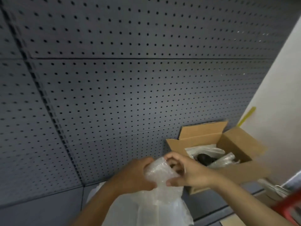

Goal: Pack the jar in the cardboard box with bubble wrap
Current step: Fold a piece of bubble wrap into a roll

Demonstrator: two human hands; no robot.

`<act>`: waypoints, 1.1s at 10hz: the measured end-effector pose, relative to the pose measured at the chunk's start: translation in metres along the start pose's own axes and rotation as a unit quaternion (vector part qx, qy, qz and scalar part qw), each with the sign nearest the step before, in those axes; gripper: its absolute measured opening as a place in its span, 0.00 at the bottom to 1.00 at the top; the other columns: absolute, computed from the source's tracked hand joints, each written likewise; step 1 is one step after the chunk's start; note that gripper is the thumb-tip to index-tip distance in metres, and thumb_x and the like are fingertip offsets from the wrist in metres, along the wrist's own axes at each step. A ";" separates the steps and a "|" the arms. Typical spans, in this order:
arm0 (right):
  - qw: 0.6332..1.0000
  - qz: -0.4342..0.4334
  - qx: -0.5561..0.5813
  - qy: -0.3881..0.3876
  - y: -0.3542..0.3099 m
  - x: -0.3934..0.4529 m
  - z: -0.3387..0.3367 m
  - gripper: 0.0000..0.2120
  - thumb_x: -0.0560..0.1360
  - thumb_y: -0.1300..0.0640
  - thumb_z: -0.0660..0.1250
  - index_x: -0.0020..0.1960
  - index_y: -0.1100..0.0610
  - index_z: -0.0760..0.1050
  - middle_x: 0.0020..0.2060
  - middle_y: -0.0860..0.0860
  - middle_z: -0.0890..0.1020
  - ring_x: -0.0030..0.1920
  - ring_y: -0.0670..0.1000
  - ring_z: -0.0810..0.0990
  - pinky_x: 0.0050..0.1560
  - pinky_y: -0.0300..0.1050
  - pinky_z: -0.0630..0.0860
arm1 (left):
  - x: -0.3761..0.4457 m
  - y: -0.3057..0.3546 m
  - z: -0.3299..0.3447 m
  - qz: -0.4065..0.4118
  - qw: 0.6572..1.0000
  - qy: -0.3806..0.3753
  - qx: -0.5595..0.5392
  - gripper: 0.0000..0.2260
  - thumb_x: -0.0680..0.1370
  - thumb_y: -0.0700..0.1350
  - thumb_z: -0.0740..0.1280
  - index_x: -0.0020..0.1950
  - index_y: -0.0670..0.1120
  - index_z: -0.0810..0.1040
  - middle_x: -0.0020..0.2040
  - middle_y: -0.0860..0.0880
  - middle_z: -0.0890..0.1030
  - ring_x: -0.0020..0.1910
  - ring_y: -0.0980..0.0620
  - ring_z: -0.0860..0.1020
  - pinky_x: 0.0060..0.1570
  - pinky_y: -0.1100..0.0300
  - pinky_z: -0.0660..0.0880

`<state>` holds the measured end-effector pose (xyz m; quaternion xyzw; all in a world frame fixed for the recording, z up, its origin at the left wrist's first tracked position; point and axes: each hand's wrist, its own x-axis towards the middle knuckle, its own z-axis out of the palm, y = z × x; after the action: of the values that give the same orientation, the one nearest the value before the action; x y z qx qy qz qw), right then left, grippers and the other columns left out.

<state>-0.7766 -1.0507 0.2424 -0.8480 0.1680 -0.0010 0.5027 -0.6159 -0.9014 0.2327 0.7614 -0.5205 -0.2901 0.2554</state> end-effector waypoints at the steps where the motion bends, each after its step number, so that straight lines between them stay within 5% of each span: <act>1: 0.999 -0.005 0.033 0.025 0.017 -0.024 -0.022 0.21 0.69 0.61 0.75 0.57 0.53 0.70 0.52 0.50 0.82 0.50 0.48 0.81 0.50 0.41 0.77 | 0.019 0.028 0.016 0.021 1.000 -0.021 -0.010 0.21 0.67 0.50 0.75 0.56 0.60 0.73 0.50 0.57 0.81 0.44 0.58 0.81 0.43 0.57 0.81; 3: 0.997 -0.008 0.017 0.075 0.063 -0.066 -0.086 0.15 0.72 0.64 0.71 0.53 0.57 0.69 0.43 0.48 0.82 0.45 0.45 0.81 0.46 0.37 0.75 | 0.070 0.097 0.060 0.050 0.998 0.000 0.028 0.30 0.66 0.51 0.77 0.65 0.60 0.68 0.57 0.62 0.75 0.53 0.58 0.77 0.52 0.60 0.78; 4: 0.994 0.008 -0.036 0.105 0.093 -0.086 -0.137 0.14 0.72 0.65 0.71 0.52 0.57 0.69 0.45 0.52 0.82 0.46 0.46 0.82 0.47 0.37 0.77 | 0.106 0.134 0.089 0.053 0.995 0.033 0.076 0.36 0.66 0.56 0.77 0.70 0.57 0.66 0.62 0.56 0.75 0.59 0.54 0.75 0.58 0.54 0.77; 6: 0.953 0.035 -0.225 0.201 0.155 -0.120 -0.234 0.13 0.69 0.60 0.69 0.49 0.53 0.68 0.42 0.49 0.79 0.42 0.51 0.78 0.46 0.51 0.76 | 0.162 0.187 0.133 0.004 0.969 0.068 0.239 0.19 0.75 0.52 0.68 0.64 0.50 0.72 0.58 0.49 0.80 0.53 0.51 0.79 0.48 0.59 0.76; 8: 0.931 0.080 -0.302 0.190 0.187 -0.108 -0.275 0.21 0.72 0.58 0.65 0.62 0.46 0.63 0.47 0.44 0.73 0.45 0.48 0.72 0.38 0.42 0.68 | 0.197 0.189 0.157 -0.059 0.934 0.052 0.347 0.16 0.77 0.48 0.65 0.64 0.49 0.74 0.57 0.48 0.81 0.51 0.50 0.81 0.44 0.59 0.77; 9: 0.920 0.065 -0.343 0.179 0.196 -0.087 -0.288 0.24 0.74 0.61 0.62 0.69 0.51 0.68 0.52 0.49 0.77 0.48 0.50 0.74 0.38 0.38 0.70 | 0.217 0.178 0.164 -0.079 0.926 0.036 0.367 0.12 0.78 0.45 0.64 0.61 0.47 0.76 0.54 0.47 0.82 0.49 0.50 0.82 0.44 0.58 0.79; 10: 0.914 0.072 -0.372 0.145 0.200 -0.065 -0.294 0.23 0.74 0.62 0.61 0.67 0.50 0.73 0.57 0.51 0.80 0.56 0.53 0.77 0.50 0.39 0.73 | 0.235 0.177 0.165 -0.089 0.919 0.020 0.384 0.10 0.79 0.43 0.61 0.58 0.46 0.77 0.52 0.47 0.82 0.47 0.49 0.82 0.42 0.58 0.77; 11: 0.913 0.066 -0.380 0.130 0.211 -0.040 -0.300 0.17 0.70 0.54 0.64 0.58 0.46 0.78 0.50 0.52 0.82 0.52 0.56 0.79 0.56 0.51 0.76 | 0.251 0.176 0.171 -0.101 0.925 0.005 0.368 0.07 0.79 0.43 0.61 0.53 0.45 0.77 0.51 0.46 0.82 0.47 0.47 0.82 0.43 0.56 0.77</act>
<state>-0.9256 -1.3872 0.2170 -0.9545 0.2749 -0.0142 0.1151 -0.7773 -1.2101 0.1899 0.8516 -0.5100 -0.0986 -0.0702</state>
